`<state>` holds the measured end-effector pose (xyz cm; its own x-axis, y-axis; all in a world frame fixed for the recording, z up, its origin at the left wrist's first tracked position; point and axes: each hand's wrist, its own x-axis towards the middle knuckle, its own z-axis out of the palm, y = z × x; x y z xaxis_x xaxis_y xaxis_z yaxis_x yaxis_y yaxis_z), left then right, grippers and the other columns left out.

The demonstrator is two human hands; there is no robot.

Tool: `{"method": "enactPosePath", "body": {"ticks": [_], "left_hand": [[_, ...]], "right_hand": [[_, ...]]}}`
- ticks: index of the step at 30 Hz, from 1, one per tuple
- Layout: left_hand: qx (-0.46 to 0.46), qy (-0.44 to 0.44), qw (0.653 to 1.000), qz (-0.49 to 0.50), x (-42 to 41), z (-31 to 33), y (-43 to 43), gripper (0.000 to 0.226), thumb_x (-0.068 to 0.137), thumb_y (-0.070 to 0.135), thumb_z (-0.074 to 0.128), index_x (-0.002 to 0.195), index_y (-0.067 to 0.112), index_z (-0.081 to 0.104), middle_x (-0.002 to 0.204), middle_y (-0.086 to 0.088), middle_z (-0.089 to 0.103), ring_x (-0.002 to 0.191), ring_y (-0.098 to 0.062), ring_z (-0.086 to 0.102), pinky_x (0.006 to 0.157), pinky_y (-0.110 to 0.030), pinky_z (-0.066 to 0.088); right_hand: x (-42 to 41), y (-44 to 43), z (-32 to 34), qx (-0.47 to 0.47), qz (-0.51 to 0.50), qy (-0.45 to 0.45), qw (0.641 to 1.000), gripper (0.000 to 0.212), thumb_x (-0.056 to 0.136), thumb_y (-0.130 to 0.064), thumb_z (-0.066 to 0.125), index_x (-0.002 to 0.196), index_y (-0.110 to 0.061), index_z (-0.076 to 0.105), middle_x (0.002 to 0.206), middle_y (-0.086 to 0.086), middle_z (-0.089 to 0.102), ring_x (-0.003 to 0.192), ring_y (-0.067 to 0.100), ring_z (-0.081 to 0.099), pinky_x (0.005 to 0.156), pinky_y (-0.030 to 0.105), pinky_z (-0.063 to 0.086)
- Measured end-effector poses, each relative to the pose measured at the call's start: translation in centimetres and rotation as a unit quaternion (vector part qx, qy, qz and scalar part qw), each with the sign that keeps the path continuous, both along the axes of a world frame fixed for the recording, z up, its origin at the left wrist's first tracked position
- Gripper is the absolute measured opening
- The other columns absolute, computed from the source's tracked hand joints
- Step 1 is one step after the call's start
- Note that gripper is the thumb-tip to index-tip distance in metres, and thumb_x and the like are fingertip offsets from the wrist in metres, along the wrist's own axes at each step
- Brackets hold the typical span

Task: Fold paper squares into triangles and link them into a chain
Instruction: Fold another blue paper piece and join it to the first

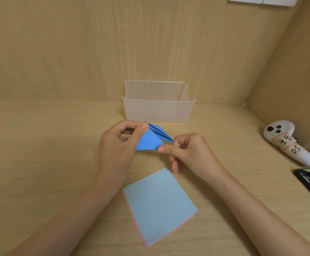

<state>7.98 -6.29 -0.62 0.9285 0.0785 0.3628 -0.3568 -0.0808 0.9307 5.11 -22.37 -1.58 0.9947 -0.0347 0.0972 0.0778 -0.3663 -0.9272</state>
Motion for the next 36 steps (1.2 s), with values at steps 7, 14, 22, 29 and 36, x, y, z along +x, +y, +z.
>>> {"method": "enactPosePath", "body": {"ticks": [7, 14, 22, 29, 36], "left_hand": [[0.013, 0.028, 0.999, -0.034, 0.5, -0.5, 0.2, 0.007, 0.08, 0.013, 0.071, 0.073, 0.012, 0.071, 0.063, 0.02, 0.067, 0.062, 0.006, 0.056, 0.061, -0.005, 0.041], [0.01, 0.049, 0.995, -0.084, 0.5, -1.1, -0.1, 0.012, 0.079, 0.011, 0.073, 0.07, 0.02, 0.07, 0.063, 0.019, 0.068, 0.06, 0.006, 0.056, 0.062, -0.006, 0.042], [0.028, 0.162, 0.978, -0.131, 0.7, -0.8, 0.0, 0.008, 0.091, 0.034, 0.056, 0.093, 0.031, 0.063, 0.094, 0.012, 0.065, 0.073, -0.004, 0.062, 0.063, -0.019, 0.05], [0.246, 0.154, 0.942, -0.17, 0.5, -1.4, 0.7, 0.064, 0.048, 0.061, 0.08, 0.1, 0.032, 0.055, 0.093, 0.012, 0.062, 0.072, -0.001, 0.053, 0.065, -0.008, 0.041], [0.392, 0.101, 0.872, -0.276, 0.3, -1.6, 1.2, 0.066, 0.053, 0.033, 0.09, 0.11, 0.034, 0.056, 0.096, 0.017, 0.058, 0.088, 0.003, 0.05, 0.072, -0.005, 0.038]], "right_hand": [[0.3, -0.5, 0.5, 0.089, -0.005, -0.035, 0.995, 0.04, 0.076, -0.04, 0.073, 0.082, -0.002, 0.066, 0.068, -0.001, 0.067, 0.056, 0.015, 0.057, 0.062, 0.03, 0.049], [0.7, -0.5, 0.1, 0.142, 0.048, -0.044, 0.988, 0.011, 0.076, 0.003, 0.071, 0.082, -0.006, 0.068, 0.059, 0.0, 0.061, 0.054, 0.011, 0.052, 0.054, 0.02, 0.046], [1.5, -1.5, 0.0, 0.153, -0.066, -0.091, 0.982, 0.011, 0.08, 0.004, 0.068, 0.08, -0.007, 0.064, 0.052, -0.003, 0.056, 0.042, 0.005, 0.044, 0.045, 0.015, 0.038], [2.4, -3.2, -0.9, 0.184, -0.193, -0.055, 0.962, 0.009, 0.083, -0.001, 0.068, 0.079, -0.007, 0.062, 0.063, 0.01, 0.058, 0.04, 0.006, 0.044, 0.042, 0.016, 0.04], [3.0, -3.2, -2.4, 0.069, -0.219, -0.022, 0.973, 0.011, 0.085, -0.013, 0.069, 0.078, -0.008, 0.063, 0.06, 0.004, 0.059, 0.033, 0.002, 0.041, 0.041, 0.017, 0.035]]}}
